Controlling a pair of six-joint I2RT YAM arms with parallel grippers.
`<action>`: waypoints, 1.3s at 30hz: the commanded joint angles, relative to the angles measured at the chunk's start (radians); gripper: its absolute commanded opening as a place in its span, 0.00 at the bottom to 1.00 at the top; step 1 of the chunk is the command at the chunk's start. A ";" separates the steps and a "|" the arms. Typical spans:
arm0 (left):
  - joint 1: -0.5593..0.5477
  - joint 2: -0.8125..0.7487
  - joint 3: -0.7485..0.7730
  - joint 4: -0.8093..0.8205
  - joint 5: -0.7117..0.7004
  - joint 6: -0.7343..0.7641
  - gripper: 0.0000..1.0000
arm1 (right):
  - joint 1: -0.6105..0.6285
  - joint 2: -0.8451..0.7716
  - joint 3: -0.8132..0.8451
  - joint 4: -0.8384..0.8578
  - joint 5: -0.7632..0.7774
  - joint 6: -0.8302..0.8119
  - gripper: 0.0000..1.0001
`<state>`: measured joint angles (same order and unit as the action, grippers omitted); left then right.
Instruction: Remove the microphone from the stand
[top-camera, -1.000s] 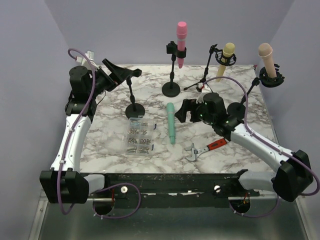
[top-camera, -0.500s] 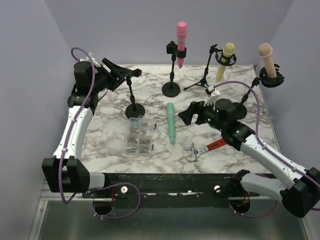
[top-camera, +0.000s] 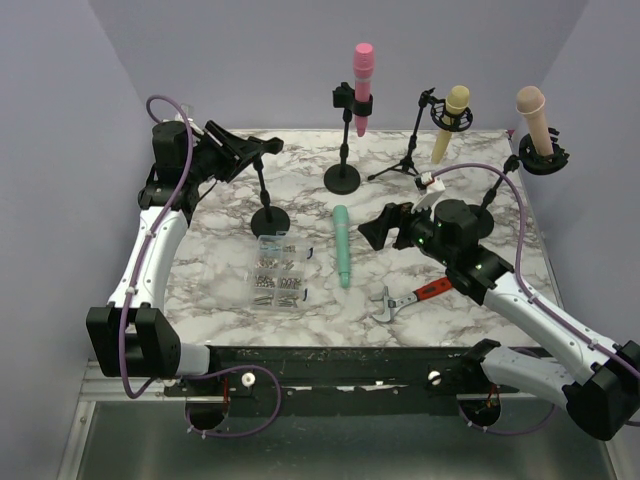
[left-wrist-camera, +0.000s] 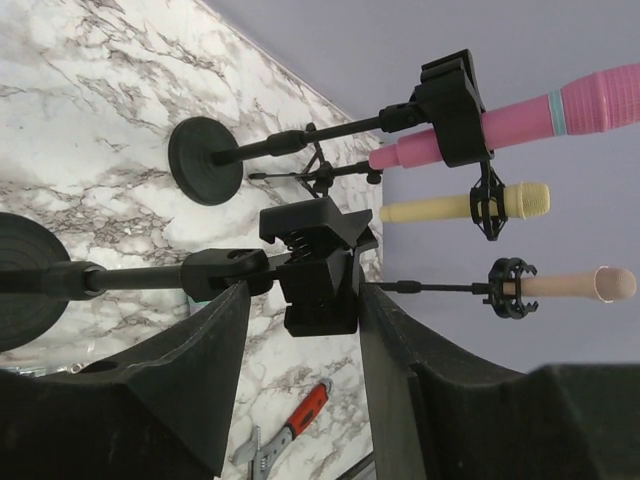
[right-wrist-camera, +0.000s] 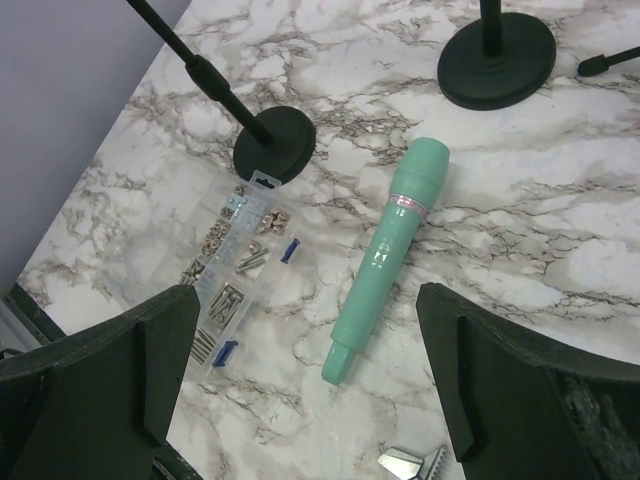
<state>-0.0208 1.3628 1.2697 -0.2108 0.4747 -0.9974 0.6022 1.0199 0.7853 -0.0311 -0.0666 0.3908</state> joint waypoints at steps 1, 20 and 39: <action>0.001 0.011 0.025 0.005 -0.026 0.022 0.47 | 0.001 -0.009 -0.015 0.022 0.026 -0.015 1.00; 0.001 0.026 -0.069 0.003 -0.055 0.117 0.18 | 0.001 0.008 -0.023 0.053 0.033 -0.013 1.00; 0.001 0.014 -0.309 0.115 -0.086 0.120 0.03 | 0.001 0.023 -0.027 0.059 0.036 -0.008 1.00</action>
<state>-0.0219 1.3449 1.0275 0.0025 0.4709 -0.9455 0.6022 1.0359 0.7765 -0.0006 -0.0490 0.3912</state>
